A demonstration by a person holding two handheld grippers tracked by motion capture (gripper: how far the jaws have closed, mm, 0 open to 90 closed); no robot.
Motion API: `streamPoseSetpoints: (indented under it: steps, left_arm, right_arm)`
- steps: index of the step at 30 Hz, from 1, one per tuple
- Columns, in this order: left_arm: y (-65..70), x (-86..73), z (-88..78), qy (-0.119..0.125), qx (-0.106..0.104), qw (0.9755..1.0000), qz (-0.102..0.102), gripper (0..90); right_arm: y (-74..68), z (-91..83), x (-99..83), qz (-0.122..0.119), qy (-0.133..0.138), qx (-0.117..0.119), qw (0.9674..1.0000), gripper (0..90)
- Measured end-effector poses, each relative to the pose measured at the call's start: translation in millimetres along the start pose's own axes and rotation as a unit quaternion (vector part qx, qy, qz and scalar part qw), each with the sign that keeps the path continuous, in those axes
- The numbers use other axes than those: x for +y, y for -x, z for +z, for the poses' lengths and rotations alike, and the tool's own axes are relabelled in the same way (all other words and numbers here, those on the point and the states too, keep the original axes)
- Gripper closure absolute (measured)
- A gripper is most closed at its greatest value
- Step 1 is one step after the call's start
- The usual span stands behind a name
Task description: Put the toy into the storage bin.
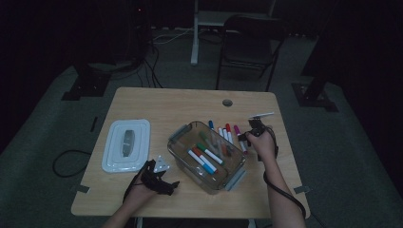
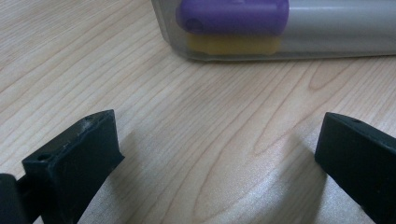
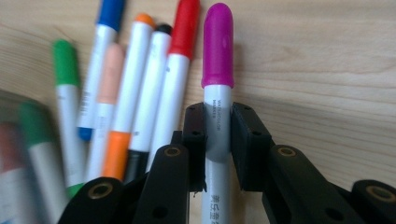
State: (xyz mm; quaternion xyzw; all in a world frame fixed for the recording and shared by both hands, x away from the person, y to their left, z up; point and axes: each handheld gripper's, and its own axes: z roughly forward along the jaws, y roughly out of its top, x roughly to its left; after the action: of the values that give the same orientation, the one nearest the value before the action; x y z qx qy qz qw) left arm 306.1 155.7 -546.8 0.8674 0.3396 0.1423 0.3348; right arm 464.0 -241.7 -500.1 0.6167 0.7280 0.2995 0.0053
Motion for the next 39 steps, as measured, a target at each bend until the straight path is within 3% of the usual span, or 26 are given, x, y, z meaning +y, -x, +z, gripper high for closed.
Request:
streamPoseSetpoints:
  steps: [5,11,16,21,27,33,39]
  left_arm:
    - [0.0,0.0,0.0,0.000,0.000,1.0000,0.000,0.5]
    - [0.0,0.0,0.0,0.000,0.000,1.0000,0.000,0.5]
    - [0.1,0.0,0.2,0.001,0.000,1.0000,-0.001,0.5]
    - [0.1,0.0,0.1,0.001,0.000,1.0000,-0.001,0.5]
    - [0.0,0.1,0.0,0.000,-0.001,1.0000,-0.001,0.5]
    - [0.0,0.1,0.0,0.001,0.000,1.0000,-0.001,0.5]
    - [0.0,0.1,0.0,0.000,-0.001,1.0000,-0.001,0.5]
  right_arm:
    - [-7.6,-30.6,3.6,-0.012,0.028,0.035,0.9989,76.6]
    - [-33.3,-69.7,6.9,-0.045,0.046,0.073,0.9952,76.6]
    - [-65.7,-90.9,6.6,-0.087,0.048,0.106,0.9894,76.6]
    - [-100.7,-99.5,2.5,-0.136,0.042,0.140,0.9798,76.6]
    - [-141.0,-87.0,-7.2,-0.185,0.004,0.173,0.9673,76.6]
    - [-168.4,-49.6,-19.5,-0.218,-0.053,0.171,0.9594,76.6]
    - [-185.4,-13.2,-26.1,-0.229,-0.102,0.158,0.9550,76.6]
